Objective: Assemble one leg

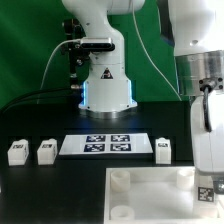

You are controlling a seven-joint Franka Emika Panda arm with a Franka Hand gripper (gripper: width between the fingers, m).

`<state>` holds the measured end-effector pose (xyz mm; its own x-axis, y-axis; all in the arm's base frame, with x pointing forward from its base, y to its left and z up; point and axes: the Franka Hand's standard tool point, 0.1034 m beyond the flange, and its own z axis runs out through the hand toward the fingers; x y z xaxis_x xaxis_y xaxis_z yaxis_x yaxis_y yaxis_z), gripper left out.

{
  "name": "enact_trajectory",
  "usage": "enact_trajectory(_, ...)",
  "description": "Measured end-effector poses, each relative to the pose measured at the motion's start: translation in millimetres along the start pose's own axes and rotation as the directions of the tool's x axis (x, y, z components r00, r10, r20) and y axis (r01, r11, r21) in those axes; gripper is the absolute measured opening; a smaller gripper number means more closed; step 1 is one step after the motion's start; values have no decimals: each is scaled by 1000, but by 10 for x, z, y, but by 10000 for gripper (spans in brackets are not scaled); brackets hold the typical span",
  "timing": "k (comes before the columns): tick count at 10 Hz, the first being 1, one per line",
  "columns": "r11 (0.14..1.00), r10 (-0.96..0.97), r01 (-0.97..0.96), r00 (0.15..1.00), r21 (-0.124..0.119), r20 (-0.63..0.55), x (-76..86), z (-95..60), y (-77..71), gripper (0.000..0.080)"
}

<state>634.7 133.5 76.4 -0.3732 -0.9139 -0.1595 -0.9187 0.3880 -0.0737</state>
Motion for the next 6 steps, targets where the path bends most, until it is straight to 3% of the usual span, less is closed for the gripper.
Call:
enact_trajectory(1, 1000, -2, 2, 1000, 1, 1, -3, -2, 9, 520)
enact_trajectory(2, 1000, -1, 1, 1000, -1, 6, -6, -21, 61, 625)
enact_trajectory(4, 1000, 3, -3, 1000, -10, 25, -78, -148, 162, 645)
enact_trajectory(6, 1000, -5, 5, 1000, -15, 25, -96, -148, 184, 648)
